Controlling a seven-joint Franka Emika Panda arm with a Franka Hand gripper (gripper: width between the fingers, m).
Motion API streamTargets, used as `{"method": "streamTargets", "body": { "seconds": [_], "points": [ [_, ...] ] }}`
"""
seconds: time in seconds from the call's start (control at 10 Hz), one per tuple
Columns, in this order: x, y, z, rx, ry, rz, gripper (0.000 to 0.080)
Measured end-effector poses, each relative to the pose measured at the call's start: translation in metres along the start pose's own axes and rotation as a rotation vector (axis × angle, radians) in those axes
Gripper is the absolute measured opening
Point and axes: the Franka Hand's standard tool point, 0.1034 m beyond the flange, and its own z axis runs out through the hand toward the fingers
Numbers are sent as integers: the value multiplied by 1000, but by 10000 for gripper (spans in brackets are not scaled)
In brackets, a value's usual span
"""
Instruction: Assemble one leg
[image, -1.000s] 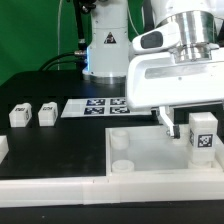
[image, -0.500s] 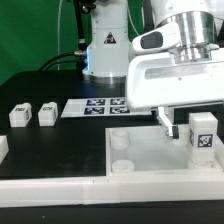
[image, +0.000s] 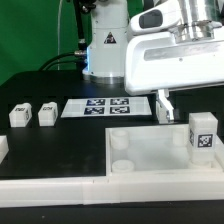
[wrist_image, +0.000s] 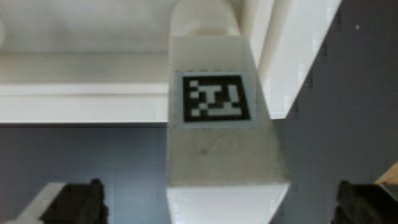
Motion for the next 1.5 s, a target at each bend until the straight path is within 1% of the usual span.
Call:
{"method": "streamTargets", "body": {
  "seconds": [0.1, 0.2, 0.3, 0.4, 0.5, 0.6, 0.7, 0.8, 0.9, 1.0, 1.1, 1.2, 1.3, 1.4, 1.5],
  "points": [
    [2, 2, 6, 0, -17, 7, 649],
    [-1, 2, 12, 11, -94, 22, 648],
    [-5, -1, 14, 30, -234, 56, 648],
    [0, -3, 12, 42, -325, 72, 648],
    [-1, -3, 12, 46, -384, 71, 648],
    [-9, -2, 10, 57, -500, 82, 648],
    [-5, 0, 12, 62, -530, 87, 648],
    [-1, 3, 15, 55, -490, 88, 648],
    [-4, 5, 15, 53, -493, 91, 648],
    [-3, 5, 15, 53, -492, 91, 529],
    [-3, 5, 15, 53, -492, 91, 394],
    [-4, 5, 15, 51, -493, 101, 394],
    [-4, 5, 15, 41, -494, 142, 292],
    [-4, 5, 15, 41, -494, 140, 292],
    [-4, 4, 16, 18, -496, 245, 292]
  ]
}}
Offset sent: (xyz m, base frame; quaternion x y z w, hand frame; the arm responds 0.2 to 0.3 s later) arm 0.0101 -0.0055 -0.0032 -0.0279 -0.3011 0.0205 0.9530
